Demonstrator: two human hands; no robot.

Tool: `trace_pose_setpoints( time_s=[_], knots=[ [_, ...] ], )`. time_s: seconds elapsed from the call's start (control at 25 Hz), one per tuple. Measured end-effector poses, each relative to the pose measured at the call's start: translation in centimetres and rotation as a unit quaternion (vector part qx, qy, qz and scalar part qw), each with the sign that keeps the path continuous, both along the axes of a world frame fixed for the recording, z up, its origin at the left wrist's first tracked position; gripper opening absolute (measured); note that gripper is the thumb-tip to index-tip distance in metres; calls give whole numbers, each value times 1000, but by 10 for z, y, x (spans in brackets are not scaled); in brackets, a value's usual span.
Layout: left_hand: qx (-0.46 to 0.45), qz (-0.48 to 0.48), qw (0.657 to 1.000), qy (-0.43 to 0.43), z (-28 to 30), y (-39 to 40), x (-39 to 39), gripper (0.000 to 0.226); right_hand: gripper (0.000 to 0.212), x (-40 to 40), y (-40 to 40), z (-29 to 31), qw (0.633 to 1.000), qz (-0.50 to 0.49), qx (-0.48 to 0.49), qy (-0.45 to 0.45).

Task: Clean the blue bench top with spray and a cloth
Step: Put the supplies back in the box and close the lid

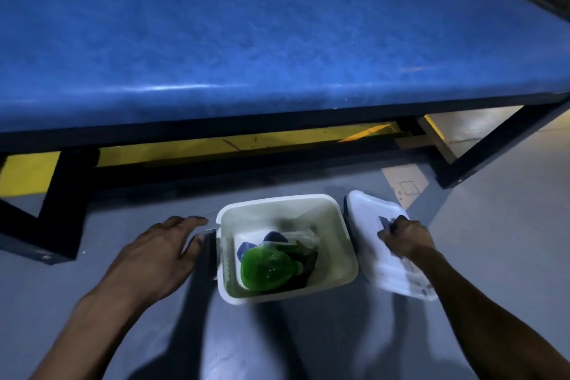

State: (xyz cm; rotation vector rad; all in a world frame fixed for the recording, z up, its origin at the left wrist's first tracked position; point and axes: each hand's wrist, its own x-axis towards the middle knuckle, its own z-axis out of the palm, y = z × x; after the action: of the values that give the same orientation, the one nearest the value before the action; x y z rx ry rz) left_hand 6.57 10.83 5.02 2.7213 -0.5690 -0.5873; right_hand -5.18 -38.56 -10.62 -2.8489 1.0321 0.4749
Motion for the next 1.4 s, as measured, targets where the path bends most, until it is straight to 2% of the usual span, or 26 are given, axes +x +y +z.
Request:
trace_pose_setpoints(
  time_s=[0.12,0.24,0.36,0.44,0.52,0.56,0.6,0.68,0.8,1.0,1.08,1.16,1.24,1.32,1.36,1.4],
  knots=[
    [-19,-1,1000,13,-5,-9,6,44,42,6,-6,85,995,46,-16,-86],
    [-51,18,998,29,-16,-16,16,46,21,5,23,165,977,186,0,-106],
    [-77,120,988,61,-35,-8,28,49,32,18,86,198,932,339,10,-129],
    [-156,240,955,82,-50,0,34,43,30,37,130,193,898,417,15,-139],
    [-298,379,869,114,-62,4,33,34,28,57,168,174,882,452,45,-120],
    [-347,426,824,139,-63,3,28,31,25,66,181,159,877,468,44,-102],
    [-362,450,800,164,-66,0,22,28,23,73,190,144,869,486,35,-83],
    [-330,443,809,201,-74,-4,10,21,26,77,195,115,852,519,14,-67],
    [-292,418,817,268,-80,-7,-1,28,27,70,186,87,855,513,27,-74],
    [-281,380,798,373,-77,-18,-7,35,27,56,190,65,845,499,74,-179],
    [-298,370,790,388,-84,-20,-7,34,33,52,195,56,852,476,67,-206],
    [-320,374,782,383,-94,-22,-5,29,28,48,200,47,855,463,59,-224],
    [-357,397,760,370,-99,-25,-7,19,29,42,204,49,868,437,84,-221],
    [-374,415,746,362,-100,-26,-8,21,32,31,202,56,878,375,130,-267],
    [-375,418,743,364,-101,-27,-7,28,32,23,192,55,882,292,159,-334],
    [-378,420,741,364,-103,-27,-6,34,32,15,178,53,882,168,175,-403]
  ],
)
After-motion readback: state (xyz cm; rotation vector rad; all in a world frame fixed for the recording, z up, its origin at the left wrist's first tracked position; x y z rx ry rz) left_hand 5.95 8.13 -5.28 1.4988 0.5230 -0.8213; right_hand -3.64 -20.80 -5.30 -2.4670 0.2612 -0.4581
